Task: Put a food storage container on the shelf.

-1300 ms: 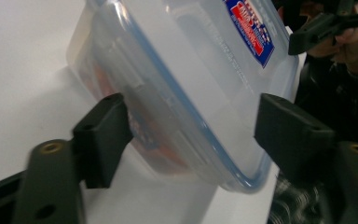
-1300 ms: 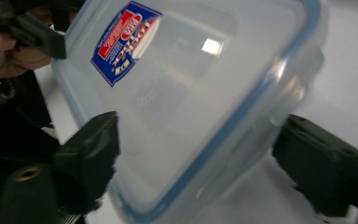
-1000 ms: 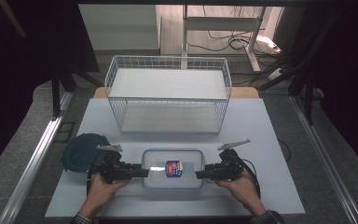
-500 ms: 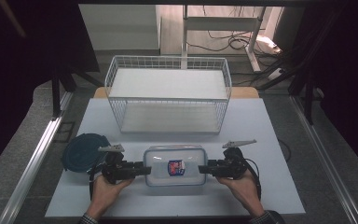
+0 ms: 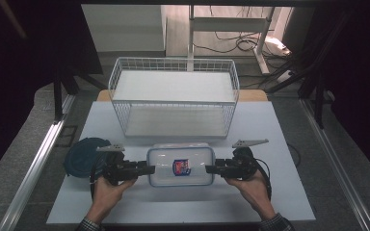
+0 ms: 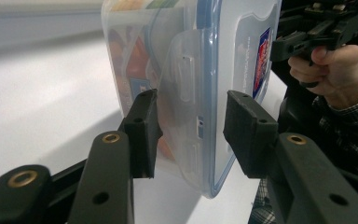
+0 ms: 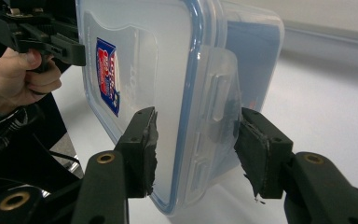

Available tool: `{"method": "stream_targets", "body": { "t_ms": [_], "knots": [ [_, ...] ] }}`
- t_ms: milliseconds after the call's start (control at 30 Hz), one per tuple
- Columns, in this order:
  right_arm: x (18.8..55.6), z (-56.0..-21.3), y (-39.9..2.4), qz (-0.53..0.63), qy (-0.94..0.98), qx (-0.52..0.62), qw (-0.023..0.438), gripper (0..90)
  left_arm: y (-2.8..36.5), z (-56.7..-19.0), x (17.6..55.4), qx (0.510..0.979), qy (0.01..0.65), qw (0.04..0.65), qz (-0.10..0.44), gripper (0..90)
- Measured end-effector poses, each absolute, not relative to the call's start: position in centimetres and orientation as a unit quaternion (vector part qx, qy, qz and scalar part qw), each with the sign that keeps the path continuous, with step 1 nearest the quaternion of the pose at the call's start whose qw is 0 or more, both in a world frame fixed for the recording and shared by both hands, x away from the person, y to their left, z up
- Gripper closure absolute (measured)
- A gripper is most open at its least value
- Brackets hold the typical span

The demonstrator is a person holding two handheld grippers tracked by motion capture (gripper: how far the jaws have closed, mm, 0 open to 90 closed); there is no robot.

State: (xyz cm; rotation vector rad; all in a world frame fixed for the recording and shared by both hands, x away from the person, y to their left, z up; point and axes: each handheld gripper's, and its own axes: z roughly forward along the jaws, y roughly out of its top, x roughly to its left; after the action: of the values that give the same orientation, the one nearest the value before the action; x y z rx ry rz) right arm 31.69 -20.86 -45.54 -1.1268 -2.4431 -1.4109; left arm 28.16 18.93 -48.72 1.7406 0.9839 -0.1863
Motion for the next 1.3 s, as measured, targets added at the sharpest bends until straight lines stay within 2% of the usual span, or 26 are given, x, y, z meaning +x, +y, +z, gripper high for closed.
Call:
{"method": "stream_targets", "body": {
  "t_ms": [600,1100,1300],
  "knots": [
    [33.7,-40.6,-19.8,-0.491,-0.801,-0.342,0.021,49.2,20.0,-43.4,29.8,0.73,0.401,0.552,-0.038,56.0],
    [36.8,-35.8,-18.9,-0.518,-0.791,-0.326,0.001,49.2,20.9,-37.3,32.9,0.725,0.394,0.565,0.006,55.4],
    [38.3,-34.1,-18.2,-0.523,-0.788,-0.326,-0.004,49.3,21.5,-35.7,34.7,0.719,0.394,0.572,0.009,55.2]
  ]
}}
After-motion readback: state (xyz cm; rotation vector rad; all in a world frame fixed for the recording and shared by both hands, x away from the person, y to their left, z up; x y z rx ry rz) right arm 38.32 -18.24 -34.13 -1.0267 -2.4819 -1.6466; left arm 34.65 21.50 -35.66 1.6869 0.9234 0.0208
